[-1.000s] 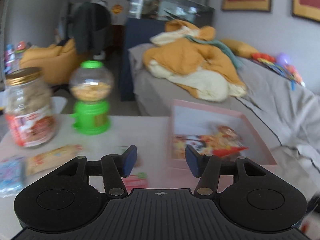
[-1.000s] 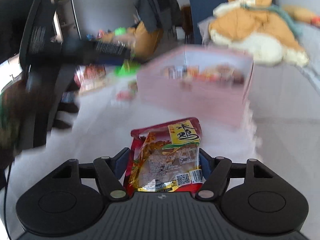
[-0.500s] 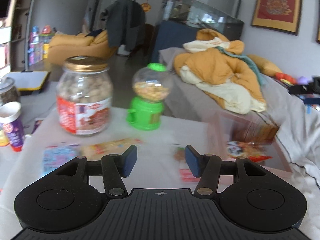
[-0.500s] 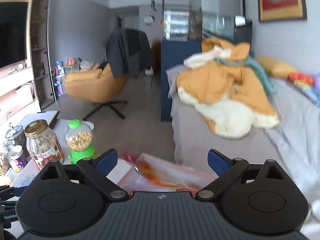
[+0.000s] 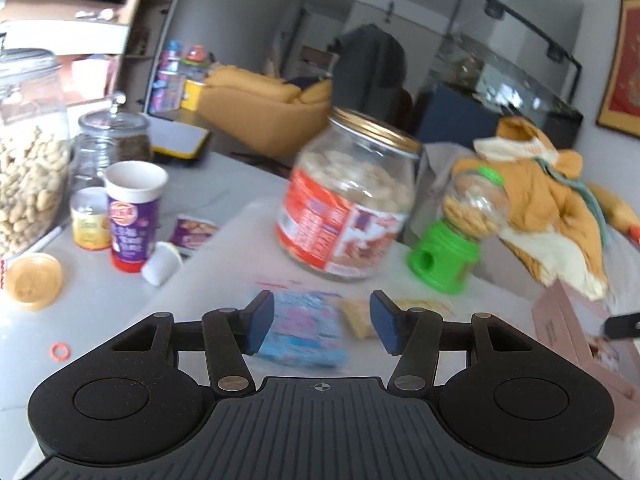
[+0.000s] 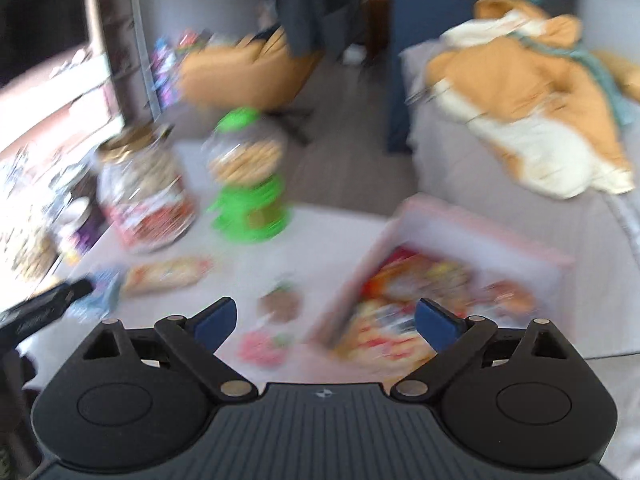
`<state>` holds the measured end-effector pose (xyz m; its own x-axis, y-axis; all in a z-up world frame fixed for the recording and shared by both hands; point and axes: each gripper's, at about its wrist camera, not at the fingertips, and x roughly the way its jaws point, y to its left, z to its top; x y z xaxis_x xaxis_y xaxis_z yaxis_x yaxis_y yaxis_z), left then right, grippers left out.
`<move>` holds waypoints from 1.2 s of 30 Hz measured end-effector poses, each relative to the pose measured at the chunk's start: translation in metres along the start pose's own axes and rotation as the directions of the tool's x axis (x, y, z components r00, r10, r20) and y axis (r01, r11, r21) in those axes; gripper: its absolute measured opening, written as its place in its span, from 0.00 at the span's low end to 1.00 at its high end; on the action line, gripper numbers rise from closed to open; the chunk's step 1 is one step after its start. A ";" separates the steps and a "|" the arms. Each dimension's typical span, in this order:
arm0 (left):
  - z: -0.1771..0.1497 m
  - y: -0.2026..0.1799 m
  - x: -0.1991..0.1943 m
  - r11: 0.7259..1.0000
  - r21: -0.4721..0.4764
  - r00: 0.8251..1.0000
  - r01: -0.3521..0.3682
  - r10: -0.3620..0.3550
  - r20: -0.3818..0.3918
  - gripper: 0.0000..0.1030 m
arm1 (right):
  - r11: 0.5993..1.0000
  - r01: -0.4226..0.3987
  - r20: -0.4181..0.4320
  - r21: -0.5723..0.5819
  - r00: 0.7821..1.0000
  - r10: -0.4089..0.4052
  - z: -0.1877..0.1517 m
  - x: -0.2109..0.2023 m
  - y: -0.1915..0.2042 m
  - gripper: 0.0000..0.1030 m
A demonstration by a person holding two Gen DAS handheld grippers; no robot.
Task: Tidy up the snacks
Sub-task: 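Move the right tool over the yellow stick snack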
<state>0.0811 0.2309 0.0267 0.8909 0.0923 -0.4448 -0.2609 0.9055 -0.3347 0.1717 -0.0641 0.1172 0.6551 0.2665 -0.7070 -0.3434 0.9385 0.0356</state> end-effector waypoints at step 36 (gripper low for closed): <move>0.000 0.054 -0.015 0.986 -0.092 0.990 -0.141 0.140 -0.017 0.56 | 0.981 -0.176 -0.233 0.082 0.954 0.191 0.022 0.112 0.121 0.91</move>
<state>0.0532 0.2787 0.0153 0.8390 0.2111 -0.5014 -0.4172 0.8413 -0.3438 0.2183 0.0842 0.0582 0.4028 0.3821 -0.8317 -0.3969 0.8917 0.2174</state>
